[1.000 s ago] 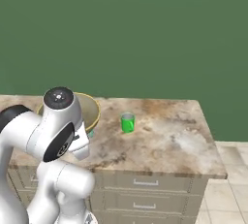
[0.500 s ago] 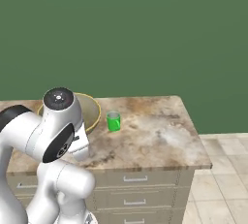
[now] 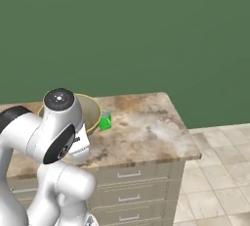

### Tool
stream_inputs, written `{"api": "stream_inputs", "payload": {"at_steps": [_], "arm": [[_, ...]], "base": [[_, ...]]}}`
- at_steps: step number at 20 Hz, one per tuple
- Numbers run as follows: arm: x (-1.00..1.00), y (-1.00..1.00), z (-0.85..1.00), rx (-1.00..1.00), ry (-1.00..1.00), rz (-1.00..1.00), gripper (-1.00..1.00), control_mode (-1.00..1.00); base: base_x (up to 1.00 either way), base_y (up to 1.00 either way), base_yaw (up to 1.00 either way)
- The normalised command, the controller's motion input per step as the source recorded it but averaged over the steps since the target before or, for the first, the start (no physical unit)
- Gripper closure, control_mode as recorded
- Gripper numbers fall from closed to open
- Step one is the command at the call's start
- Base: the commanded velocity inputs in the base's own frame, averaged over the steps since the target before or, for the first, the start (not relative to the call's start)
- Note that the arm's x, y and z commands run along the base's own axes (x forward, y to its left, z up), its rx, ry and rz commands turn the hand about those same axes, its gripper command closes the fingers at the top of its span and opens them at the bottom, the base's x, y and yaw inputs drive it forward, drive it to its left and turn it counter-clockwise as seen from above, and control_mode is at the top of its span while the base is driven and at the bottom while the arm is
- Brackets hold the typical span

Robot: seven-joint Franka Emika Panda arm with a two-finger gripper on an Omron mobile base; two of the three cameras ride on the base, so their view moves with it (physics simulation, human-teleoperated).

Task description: Clear the mugs and bowl far away from the sink.

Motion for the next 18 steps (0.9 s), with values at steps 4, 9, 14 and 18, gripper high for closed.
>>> {"api": "stream_inputs", "payload": {"at_steps": [4,9,14,18], "arm": [[0.0,0.0,0.0,0.0,0.0,0.0,1.0,1.0],[0.0,0.0,0.0,0.0,0.0,0.0,1.0,1.0],[0.0,0.0,0.0,0.0,0.0,0.0,1.0,1.0],[0.0,0.0,0.0,0.0,0.0,0.0,1.0,1.0]], "base": [[0.87,-0.54,-0.51],[0.73,-0.43,-0.52],[0.57,-0.35,-0.55],[0.44,-0.39,-0.56]]}}
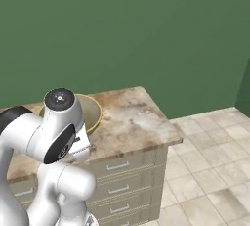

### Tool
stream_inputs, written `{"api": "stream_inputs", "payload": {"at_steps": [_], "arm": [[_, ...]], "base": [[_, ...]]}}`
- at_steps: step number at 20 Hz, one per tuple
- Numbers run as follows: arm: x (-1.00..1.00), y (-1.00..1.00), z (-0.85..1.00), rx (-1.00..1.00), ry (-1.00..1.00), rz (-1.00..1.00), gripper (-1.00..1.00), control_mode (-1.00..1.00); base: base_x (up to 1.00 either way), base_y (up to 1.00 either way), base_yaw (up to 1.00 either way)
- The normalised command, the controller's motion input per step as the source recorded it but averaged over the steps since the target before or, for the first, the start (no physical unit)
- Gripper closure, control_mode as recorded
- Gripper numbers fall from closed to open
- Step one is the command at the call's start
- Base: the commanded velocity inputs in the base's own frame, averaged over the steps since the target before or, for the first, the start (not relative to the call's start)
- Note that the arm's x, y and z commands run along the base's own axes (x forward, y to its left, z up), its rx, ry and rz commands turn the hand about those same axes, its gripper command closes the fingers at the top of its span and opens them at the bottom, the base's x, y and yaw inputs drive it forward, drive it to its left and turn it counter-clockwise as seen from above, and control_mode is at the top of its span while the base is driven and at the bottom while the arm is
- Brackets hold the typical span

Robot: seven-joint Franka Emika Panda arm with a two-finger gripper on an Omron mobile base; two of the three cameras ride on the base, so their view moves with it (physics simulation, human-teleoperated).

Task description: Clear the mugs and bowl far away from the sink.

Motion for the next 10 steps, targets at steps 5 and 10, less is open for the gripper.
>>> {"api": "stream_inputs", "payload": {"at_steps": [5,10], "arm": [[0.15,-0.09,-0.07,0.0,0.01,-0.12,1.0,-1.0],[0.78,-0.36,-0.29,0.01,0.02,-0.42,1.0,-1.0]], "base": [[0.4,-0.22,-0.47],[0.0,0.0,0.0]]}}
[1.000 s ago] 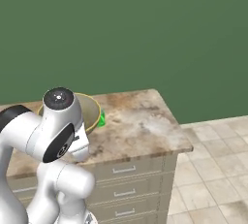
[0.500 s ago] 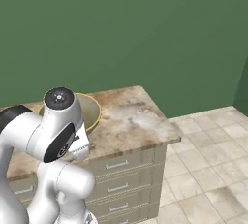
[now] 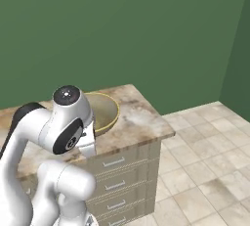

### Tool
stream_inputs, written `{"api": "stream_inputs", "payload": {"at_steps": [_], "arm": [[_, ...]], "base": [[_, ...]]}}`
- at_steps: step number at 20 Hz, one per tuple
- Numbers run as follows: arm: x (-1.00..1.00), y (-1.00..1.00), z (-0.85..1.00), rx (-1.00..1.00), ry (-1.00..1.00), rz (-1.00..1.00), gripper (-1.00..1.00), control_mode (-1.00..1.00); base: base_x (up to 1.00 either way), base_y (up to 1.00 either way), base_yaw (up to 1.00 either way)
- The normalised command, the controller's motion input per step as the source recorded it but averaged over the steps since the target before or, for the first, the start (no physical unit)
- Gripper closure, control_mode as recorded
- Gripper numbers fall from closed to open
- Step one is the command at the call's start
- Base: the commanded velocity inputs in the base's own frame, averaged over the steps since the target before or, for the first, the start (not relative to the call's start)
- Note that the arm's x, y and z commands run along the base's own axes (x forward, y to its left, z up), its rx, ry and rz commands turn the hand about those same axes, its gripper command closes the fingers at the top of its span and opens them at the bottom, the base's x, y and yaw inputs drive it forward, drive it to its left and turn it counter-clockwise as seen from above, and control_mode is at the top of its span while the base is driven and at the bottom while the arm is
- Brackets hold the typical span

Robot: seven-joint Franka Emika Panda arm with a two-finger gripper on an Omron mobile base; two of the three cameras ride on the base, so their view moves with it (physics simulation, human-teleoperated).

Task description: Clear the mugs and bowl far away from the sink.

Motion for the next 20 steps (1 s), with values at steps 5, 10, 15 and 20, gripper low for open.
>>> {"api": "stream_inputs", "payload": {"at_steps": [5,10,15,20], "arm": [[0.93,-0.25,-0.18,0.0,0.0,-0.16,1.0,-1.0],[0.79,-0.23,-0.2,0.02,0.0,0.0,1.0,-1.0],[0.75,-0.19,-0.33,0.05,0.07,0.13,1.0,-1.0],[0.79,-0.12,-0.28,0.02,0.04,0.13,1.0,-1.0]], "base": [[0.0,0.0,0.0],[0.0,0.0,0.0],[0.0,0.0,0.0],[0.0,0.0,0.0]]}}
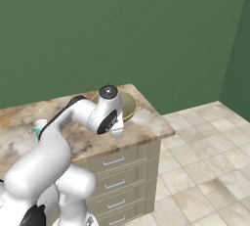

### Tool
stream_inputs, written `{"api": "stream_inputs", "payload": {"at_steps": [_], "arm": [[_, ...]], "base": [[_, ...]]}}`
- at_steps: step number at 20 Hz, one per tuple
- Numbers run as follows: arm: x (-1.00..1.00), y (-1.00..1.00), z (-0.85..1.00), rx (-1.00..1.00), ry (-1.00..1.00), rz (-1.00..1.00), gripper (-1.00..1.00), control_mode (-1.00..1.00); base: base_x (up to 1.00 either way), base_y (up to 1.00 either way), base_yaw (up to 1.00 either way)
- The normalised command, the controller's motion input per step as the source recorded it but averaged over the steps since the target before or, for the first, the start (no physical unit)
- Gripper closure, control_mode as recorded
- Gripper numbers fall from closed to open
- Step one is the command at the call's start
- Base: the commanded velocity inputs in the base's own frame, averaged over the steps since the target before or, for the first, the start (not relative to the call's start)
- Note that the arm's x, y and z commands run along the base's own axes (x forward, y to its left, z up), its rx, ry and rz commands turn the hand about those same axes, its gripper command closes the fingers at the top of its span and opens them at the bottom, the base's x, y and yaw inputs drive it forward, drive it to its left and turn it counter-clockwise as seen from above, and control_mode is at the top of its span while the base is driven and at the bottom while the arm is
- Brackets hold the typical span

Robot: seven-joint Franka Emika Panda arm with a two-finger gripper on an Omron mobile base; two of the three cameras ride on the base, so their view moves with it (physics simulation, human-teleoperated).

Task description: Clear the mugs and bowl far away from the sink.

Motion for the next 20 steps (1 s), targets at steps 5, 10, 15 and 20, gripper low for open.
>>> {"api": "stream_inputs", "payload": {"at_steps": [5,10,15,20], "arm": [[0.88,0.0,-0.22,0.01,0.04,0.08,1.0,-1.0],[0.7,0.0,-0.23,0.0,0.0,0.01,1.0,-1.0],[0.47,0.0,-0.41,0.0,0.01,-0.01,1.0,-1.0],[0.41,0.0,-0.42,0.0,0.02,-0.04,1.0,-1.0]], "base": [[0.0,0.0,0.0],[0.0,0.0,0.0],[0.0,0.0,0.0],[0.0,0.0,0.0]]}}
